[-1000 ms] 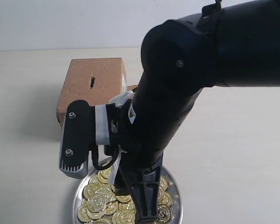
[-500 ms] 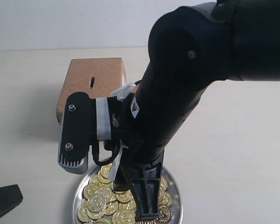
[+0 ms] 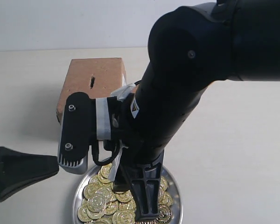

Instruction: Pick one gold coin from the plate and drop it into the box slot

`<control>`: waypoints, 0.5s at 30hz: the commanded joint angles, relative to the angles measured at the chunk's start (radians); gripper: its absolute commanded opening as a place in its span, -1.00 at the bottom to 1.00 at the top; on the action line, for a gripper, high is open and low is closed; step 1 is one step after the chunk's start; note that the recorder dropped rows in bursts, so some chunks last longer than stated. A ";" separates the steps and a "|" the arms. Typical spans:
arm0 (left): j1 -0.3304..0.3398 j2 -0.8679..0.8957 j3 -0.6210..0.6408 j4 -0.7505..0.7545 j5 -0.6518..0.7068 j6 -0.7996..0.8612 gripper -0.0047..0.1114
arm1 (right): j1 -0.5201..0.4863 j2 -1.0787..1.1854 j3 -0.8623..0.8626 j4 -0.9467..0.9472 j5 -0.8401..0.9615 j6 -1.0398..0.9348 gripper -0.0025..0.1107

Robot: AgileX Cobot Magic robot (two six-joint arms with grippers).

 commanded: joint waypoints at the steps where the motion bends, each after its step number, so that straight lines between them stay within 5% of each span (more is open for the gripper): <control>1: -0.006 0.204 -0.063 -0.056 0.014 0.112 -0.92 | 0.001 -0.011 -0.003 0.003 0.004 -0.004 -0.48; 11: -0.006 0.415 -0.077 -0.085 0.204 0.285 -0.92 | 0.001 -0.011 -0.003 0.003 -0.049 -0.002 -0.48; 15: -0.006 0.468 -0.077 -0.087 0.223 0.288 -0.75 | 0.001 -0.011 -0.003 0.003 -0.060 -0.002 -0.48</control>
